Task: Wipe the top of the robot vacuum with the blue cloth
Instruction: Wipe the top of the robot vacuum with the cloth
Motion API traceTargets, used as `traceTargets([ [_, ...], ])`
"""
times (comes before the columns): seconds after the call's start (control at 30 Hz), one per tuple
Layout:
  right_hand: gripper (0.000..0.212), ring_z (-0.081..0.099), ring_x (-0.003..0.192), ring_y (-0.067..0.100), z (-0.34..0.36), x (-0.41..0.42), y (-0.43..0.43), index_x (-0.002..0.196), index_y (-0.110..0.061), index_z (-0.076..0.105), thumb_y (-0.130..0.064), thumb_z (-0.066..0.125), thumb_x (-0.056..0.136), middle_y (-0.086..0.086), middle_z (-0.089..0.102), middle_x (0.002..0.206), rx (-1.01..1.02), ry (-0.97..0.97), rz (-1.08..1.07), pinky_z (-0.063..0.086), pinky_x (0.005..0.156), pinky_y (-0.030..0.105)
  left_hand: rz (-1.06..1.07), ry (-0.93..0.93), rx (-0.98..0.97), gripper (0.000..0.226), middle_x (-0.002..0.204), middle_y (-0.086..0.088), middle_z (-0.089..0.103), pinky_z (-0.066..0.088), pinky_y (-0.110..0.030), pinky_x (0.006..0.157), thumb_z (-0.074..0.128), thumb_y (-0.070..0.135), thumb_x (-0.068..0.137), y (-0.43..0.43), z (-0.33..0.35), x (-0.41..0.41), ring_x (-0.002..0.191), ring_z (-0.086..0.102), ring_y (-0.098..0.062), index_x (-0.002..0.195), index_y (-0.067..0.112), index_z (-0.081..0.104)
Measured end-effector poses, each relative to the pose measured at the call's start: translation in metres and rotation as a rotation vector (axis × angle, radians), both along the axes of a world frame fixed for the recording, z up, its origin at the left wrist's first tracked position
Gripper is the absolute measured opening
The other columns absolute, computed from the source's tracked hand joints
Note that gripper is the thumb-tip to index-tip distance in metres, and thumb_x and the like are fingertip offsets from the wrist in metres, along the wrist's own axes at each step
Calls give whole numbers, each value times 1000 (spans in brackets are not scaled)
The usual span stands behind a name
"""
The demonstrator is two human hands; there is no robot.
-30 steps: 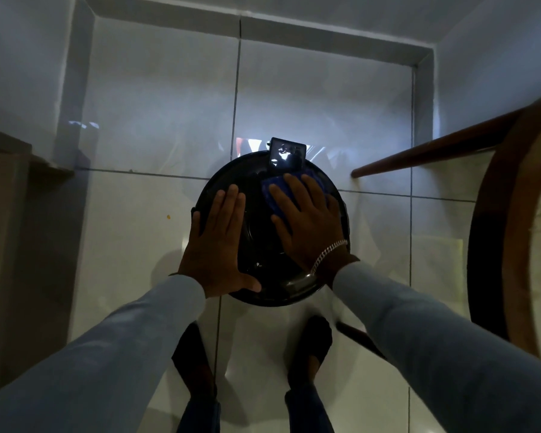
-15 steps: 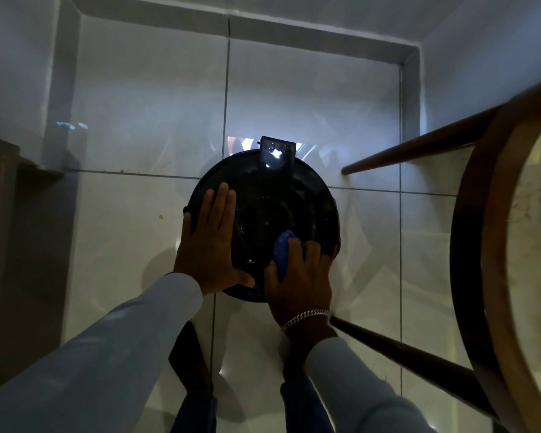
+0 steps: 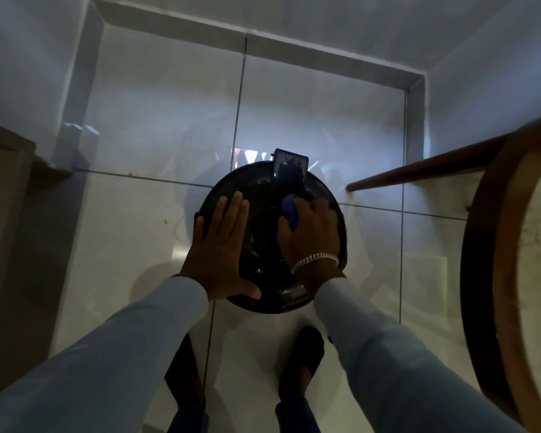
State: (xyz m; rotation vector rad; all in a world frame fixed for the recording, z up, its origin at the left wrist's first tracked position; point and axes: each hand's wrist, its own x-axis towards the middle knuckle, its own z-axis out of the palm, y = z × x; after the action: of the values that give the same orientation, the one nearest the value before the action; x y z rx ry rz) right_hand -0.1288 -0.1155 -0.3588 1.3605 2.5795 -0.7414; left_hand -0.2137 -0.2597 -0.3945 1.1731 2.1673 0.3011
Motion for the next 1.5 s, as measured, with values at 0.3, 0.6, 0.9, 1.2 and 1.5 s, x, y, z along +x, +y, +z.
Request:
traceTargets([
  [0.3, 51, 46, 111, 31, 0, -32, 1, 131, -22, 48, -40, 57, 84, 9, 51, 124, 55, -6, 546, 47, 87, 48, 188, -87, 97, 152, 157, 6, -26, -11, -45, 115, 72, 76, 37, -6, -9, 4, 142, -29, -10, 144, 28, -26],
  [0.6, 57, 42, 128, 38, -16, 24, -38, 134, -18, 46, -48, 53, 86, 15, 48, 138, 148, -5, 10, 43, 97, 53, 216, -63, 169, 146, 159, 3, -21, -4, -45, 118, 58, 89, 41, -11, -15, 5, 146, -22, -15, 147, 24, -19],
  [0.9, 64, 48, 111, 31, 6, 13, -82, 141, -14, 38, -54, 43, 92, 16, 45, 126, -151, -17, -70, 42, 90, 32, 75, -177, 202, 110, 157, -6, -21, -1, -51, 121, 61, 54, 77, -20, 0, -10, 146, -20, -24, 143, 15, -18],
  [1.2, 44, 32, 140, 35, -10, -29, 38, 139, -18, 42, -23, 47, 96, 14, 36, 152, 87, 71, 554, 33, 112, 51, 802, -115, 566, 64, 157, -4, 21, 17, -33, 121, 41, 3, 87, -10, 40, 55, 147, 13, -15, 148, 14, 22],
  [1.5, 54, 9, 148, 33, -55, -20, 52, 149, -27, 14, -37, 31, 99, 9, 16, 161, 188, 40, 705, 15, 116, 56, 495, 250, 61, 62, 159, -7, 22, 20, -72, 106, 42, 47, 91, 31, -7, 88, 146, 13, -37, 148, 33, 23],
])
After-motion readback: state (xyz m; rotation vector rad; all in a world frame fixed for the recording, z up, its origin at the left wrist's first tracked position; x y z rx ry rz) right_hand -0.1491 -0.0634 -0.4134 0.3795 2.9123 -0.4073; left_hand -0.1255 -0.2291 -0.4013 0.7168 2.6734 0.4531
